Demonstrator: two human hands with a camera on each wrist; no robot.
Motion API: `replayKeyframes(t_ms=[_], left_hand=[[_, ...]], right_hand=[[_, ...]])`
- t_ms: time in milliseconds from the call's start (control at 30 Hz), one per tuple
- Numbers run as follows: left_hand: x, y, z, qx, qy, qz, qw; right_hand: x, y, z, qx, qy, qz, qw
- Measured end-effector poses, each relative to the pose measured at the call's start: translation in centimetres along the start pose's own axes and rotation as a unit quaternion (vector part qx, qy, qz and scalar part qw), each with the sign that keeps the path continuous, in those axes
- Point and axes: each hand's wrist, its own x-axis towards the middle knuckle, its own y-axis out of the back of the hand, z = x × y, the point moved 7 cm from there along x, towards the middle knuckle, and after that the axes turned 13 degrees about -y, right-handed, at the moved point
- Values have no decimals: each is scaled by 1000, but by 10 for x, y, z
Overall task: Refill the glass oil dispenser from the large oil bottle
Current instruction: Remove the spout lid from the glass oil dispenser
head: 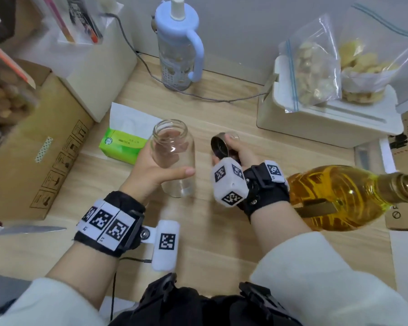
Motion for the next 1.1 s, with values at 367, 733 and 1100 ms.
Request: replayKeyframes(t_ms=[367,733,1100], left_hand=[[-2,2,-14,35,18,-18,999],[-38,-31,-3,46,7,-44,998],[-75,-90,-26,45,1,-115,992]], right_hand=[[29,23,5,-143,-15,115,983],[-127,-7,-13,-172,229,16,958],[-196,79,27,-370,261,85,888]])
